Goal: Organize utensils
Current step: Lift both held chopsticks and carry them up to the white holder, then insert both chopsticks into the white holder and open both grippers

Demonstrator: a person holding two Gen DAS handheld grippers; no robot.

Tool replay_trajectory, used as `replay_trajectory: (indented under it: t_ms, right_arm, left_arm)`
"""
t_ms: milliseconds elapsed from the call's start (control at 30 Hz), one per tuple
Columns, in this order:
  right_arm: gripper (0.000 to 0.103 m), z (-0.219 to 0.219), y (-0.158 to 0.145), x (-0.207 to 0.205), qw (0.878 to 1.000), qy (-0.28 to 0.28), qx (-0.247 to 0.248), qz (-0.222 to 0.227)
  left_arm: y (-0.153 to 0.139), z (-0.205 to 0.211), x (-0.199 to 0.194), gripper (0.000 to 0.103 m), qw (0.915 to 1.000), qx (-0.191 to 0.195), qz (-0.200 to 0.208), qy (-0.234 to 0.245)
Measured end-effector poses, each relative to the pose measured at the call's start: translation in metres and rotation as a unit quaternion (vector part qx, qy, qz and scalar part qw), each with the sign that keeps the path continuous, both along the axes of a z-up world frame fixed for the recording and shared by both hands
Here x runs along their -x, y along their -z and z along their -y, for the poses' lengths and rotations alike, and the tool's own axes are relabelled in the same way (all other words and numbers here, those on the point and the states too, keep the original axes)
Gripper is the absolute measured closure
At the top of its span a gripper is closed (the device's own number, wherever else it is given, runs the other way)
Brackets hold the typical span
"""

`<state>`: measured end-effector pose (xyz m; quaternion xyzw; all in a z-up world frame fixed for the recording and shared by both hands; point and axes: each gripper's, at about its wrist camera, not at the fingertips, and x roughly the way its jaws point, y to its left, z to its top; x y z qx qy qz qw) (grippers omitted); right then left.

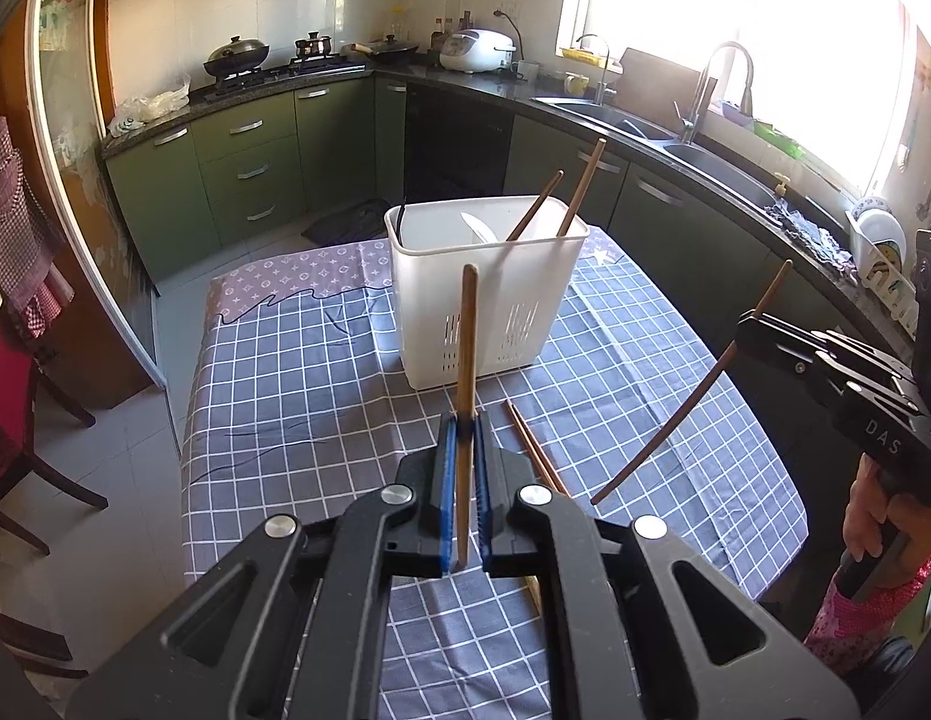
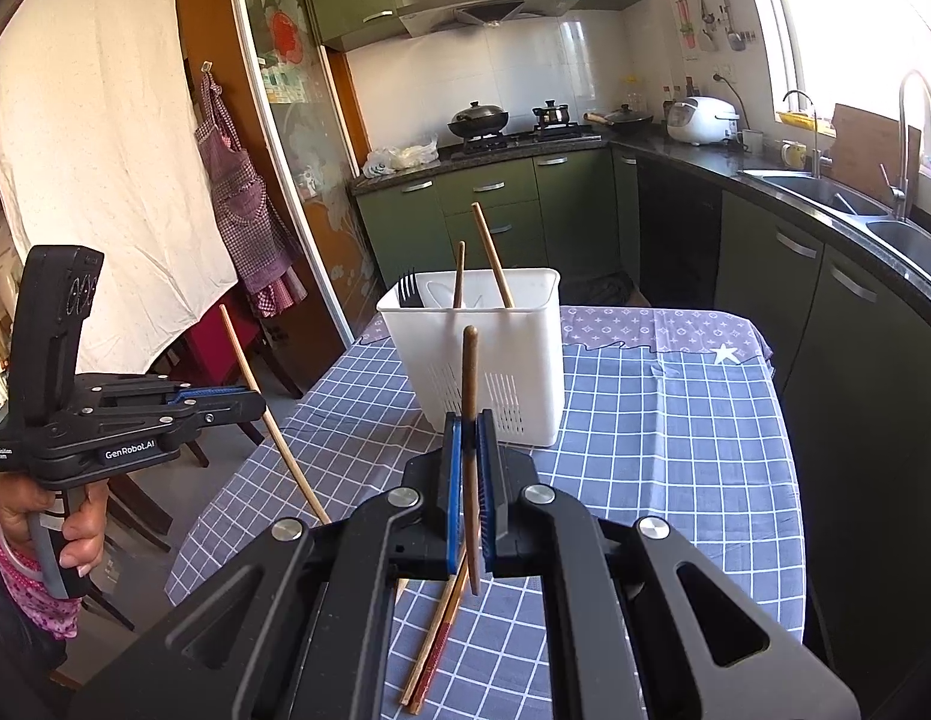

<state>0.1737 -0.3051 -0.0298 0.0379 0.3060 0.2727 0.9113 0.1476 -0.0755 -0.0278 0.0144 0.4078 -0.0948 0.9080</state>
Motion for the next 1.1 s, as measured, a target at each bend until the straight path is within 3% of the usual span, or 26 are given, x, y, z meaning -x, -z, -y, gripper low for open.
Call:
replay_trajectory:
  t_ms: [233,467,867,1100]
  right_arm:
    - [0.097,-0.003,-0.020,-0.009,1.000,-0.005,-0.001,0.012]
    - [0.097,0.001,-0.063,-0.020,0.999,-0.005,-0.009,0.042]
    - [0.097,0.021,-0.163,-0.066,0.992,0.041,-0.016,0.116]
    - [0.097,0.008,-0.184,-0.114,0.989,0.053,-0.027,0.133]
  left_arm:
    - [-0.015,0.000,-0.009,0.097,0.9999,0.007,0.007,0.007]
    - [-0.057,0.003,-0.022,0.097,0.9993,0.015,0.029,0.018]
    - [-0.158,0.005,-0.047,0.097,0.9901,0.027,0.137,0.015]
    - [-0.166,0.006,-0.089,0.097,0.9855,0.033,0.166,-0.007]
